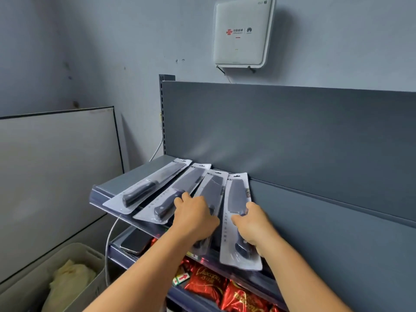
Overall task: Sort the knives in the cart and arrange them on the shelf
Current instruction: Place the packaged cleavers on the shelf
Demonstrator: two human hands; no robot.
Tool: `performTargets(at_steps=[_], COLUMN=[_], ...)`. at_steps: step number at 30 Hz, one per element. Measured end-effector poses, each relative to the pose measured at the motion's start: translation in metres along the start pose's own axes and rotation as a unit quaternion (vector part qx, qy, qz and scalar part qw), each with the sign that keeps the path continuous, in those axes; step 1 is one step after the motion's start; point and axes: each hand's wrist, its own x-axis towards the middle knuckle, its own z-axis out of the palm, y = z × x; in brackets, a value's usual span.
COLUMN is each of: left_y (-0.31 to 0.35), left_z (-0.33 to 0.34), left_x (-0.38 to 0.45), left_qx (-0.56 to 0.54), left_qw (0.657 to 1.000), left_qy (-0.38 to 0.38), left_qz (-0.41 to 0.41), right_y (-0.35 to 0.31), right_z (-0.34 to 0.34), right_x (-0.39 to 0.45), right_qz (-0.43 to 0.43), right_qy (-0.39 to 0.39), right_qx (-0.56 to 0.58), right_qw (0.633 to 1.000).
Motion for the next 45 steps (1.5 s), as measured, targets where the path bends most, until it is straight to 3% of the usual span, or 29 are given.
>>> performTargets(at_steps=[4,7,11,17,24,29,39,45], left_y=[-0.006,-0.008,-0.008,-0.016,-0.035,-0.048,-0.048,-0.023], left_z=[0.003,0.002,-0.003,-0.017,-0.017,0.002,0.092,0.153], left_x=[0.007,0.009,0.005,-0.027,-0.096,-0.151,-0.245,-0.317], left_qx=[0.097,0.109,0.118,0.091,0.012,0.040,0.093,0.097], left_qw=[0.995,0.993,0.990,0.983,0.955,0.936,0.892,0.854], left_qy=[0.002,-0.010,-0.024,0.018,0.049,0.024,-0.126,-0.193], left_qz=[0.025,0.042,0.069,0.159,0.292,0.349,0.425,0.473], right_y=[-0.009,-0.014,-0.019,-0.014,0.001,0.042,0.158,0.239], right_z=[-0.003,-0.006,-0.008,-0.009,-0.005,0.002,0.012,0.004], right_x=[-0.004,-0.010,-0.018,-0.057,-0.145,-0.212,-0.318,-0.389], right_qz=[0.020,0.013,0.010,-0.040,-0.100,-0.056,0.119,0.198], right_qy=[-0.022,-0.025,-0.033,-0.010,0.069,0.087,0.079,0.117], right_qx=[-0.136,-0.186,-0.198,-0.165,-0.206,-0.218,-0.192,-0.181], right_qw=[0.990,0.982,0.980,0.985,0.971,0.970,0.971,0.956])
